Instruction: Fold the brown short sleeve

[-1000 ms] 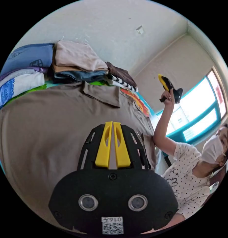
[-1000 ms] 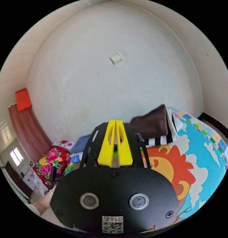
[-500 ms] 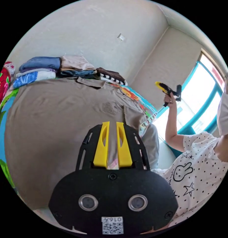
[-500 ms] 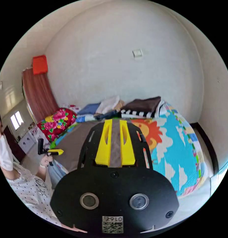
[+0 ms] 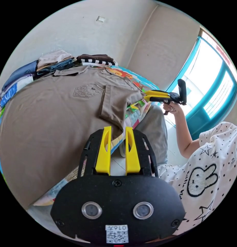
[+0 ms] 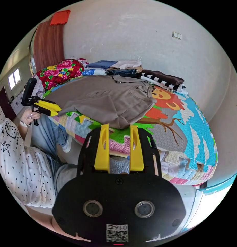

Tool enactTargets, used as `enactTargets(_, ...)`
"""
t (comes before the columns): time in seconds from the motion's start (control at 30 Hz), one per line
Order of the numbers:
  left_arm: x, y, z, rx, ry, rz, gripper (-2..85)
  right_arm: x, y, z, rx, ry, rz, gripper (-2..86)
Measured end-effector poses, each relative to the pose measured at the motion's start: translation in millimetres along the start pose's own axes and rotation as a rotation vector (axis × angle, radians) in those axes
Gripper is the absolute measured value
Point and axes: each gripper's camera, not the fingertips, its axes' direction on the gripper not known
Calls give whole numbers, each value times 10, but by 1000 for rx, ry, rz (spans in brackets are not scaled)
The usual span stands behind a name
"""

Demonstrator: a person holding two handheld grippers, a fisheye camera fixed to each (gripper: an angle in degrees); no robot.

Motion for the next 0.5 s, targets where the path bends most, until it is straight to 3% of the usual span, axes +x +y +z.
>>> enactTargets(0.17, 27, 225, 57, 64, 18, -48, 84, 82, -135, -50, 81, -105, -55, 99)
enactTargets(0.5, 21, 388, 315, 103, 2, -113, 60, 259, -835, 813, -196, -325, -106, 85)
